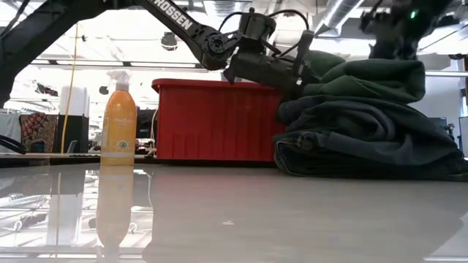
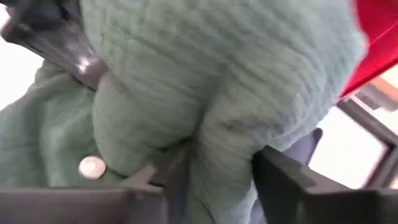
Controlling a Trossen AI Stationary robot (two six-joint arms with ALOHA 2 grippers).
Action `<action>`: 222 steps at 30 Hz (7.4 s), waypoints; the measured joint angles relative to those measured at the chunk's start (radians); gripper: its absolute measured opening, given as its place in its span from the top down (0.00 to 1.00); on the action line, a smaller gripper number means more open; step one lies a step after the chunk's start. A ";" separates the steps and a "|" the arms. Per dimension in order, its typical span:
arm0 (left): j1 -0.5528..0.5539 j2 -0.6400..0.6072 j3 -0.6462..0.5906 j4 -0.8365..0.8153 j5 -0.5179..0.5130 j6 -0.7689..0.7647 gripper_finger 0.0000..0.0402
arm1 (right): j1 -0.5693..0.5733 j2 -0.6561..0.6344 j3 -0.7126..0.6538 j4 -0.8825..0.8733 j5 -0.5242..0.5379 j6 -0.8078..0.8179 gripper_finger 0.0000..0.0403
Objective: Fold Laundry from Bin
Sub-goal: Stack the green button down shirt on top of the black shorts, then put the folded clothes into the red bin
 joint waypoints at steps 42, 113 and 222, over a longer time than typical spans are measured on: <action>0.046 -0.233 -0.001 -0.550 -0.148 0.465 0.62 | 0.015 0.221 -0.522 1.238 0.332 -0.117 0.67; -0.292 -0.670 -0.990 0.508 -0.869 0.613 0.62 | 0.270 0.484 0.151 0.947 0.042 -0.436 0.68; -0.422 -0.509 -1.130 0.275 -0.702 -0.359 0.36 | 0.094 0.237 -0.654 1.094 -0.285 0.679 0.29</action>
